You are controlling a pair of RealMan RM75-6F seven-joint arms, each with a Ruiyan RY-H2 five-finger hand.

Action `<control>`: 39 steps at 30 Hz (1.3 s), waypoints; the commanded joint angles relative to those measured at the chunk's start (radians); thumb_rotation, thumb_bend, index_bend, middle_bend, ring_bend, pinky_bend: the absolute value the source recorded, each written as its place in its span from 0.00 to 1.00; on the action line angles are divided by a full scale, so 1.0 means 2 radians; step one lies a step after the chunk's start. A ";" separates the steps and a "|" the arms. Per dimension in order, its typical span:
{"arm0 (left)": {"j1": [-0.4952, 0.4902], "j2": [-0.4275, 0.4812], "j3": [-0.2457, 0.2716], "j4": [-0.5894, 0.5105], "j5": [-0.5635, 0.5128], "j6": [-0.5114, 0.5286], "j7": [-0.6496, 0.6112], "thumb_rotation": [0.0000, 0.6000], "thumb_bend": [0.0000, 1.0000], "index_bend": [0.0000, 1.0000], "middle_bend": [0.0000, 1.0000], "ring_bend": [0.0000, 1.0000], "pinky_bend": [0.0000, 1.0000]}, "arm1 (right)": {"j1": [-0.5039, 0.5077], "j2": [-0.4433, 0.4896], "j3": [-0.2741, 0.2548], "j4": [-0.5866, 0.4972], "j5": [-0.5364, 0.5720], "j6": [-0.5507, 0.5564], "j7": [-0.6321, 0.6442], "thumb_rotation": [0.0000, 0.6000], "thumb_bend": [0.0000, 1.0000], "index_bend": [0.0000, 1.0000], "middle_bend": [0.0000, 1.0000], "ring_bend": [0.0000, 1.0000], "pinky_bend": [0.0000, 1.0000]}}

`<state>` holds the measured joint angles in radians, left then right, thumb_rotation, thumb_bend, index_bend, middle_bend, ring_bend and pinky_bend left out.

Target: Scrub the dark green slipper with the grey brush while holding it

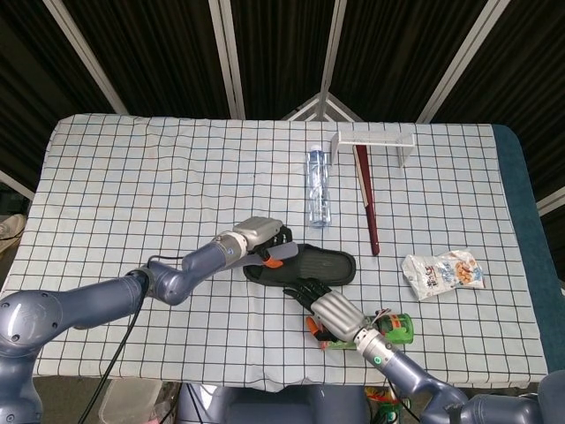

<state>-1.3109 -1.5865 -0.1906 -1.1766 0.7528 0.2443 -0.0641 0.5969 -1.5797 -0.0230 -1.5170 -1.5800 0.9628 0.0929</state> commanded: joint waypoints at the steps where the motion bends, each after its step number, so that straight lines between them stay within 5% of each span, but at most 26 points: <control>1: -0.007 0.006 0.017 -0.008 -0.009 0.009 0.001 1.00 0.87 0.56 0.64 0.50 0.61 | 0.000 -0.002 -0.001 0.002 0.001 0.000 0.001 1.00 0.77 0.00 0.07 0.00 0.00; 11: -0.018 -0.020 0.025 0.011 -0.020 0.031 -0.004 1.00 0.88 0.56 0.64 0.50 0.61 | 0.001 -0.001 -0.002 0.007 0.005 0.000 0.002 1.00 0.77 0.00 0.07 0.00 0.00; 30: -0.029 -0.056 -0.004 0.050 -0.037 0.053 -0.027 1.00 0.88 0.56 0.64 0.50 0.61 | 0.000 0.002 -0.008 -0.001 0.003 0.004 -0.003 1.00 0.77 0.00 0.07 0.00 0.00; 39: -0.035 -0.038 0.011 0.032 -0.043 0.040 -0.017 1.00 0.88 0.57 0.65 0.50 0.61 | 0.000 0.005 -0.007 -0.007 0.007 0.004 -0.010 1.00 0.77 0.00 0.07 0.00 0.00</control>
<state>-1.3778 -1.6747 -0.1798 -1.1005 0.6726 0.3320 -0.1056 0.5964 -1.5700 -0.0366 -1.5316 -1.5658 0.9714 0.0730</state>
